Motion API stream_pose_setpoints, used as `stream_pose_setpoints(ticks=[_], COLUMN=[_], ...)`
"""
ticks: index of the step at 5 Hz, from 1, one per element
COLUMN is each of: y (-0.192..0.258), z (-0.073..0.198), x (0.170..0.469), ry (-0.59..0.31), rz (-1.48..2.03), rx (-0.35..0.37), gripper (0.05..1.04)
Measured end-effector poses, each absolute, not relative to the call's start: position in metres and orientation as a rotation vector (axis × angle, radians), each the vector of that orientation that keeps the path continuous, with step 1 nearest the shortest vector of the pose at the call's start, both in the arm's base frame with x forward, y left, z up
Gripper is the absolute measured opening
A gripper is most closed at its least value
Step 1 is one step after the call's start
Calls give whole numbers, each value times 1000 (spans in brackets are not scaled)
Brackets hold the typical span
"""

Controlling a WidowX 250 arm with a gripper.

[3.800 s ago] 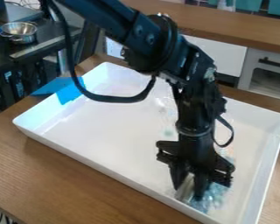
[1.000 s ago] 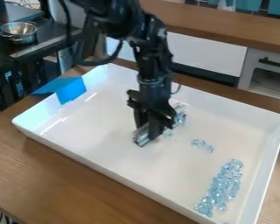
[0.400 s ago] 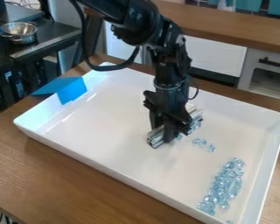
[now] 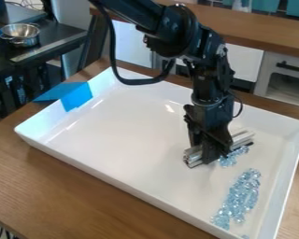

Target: Sweep into pile

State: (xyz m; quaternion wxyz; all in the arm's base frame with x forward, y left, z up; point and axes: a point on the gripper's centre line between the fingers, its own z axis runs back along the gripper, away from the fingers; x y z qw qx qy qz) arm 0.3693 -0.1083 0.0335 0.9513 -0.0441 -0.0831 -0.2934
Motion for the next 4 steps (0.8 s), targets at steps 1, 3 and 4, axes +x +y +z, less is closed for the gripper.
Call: stream_pose_setpoints(ticks=[1,3,4], y=[-114,-133,-132], z=[32,30,31], x=[357,320,310], ry=[-152,-104,-91], rz=[-642,-706,-694], rx=[-97,-135,-149], gripper=[376,375,376])
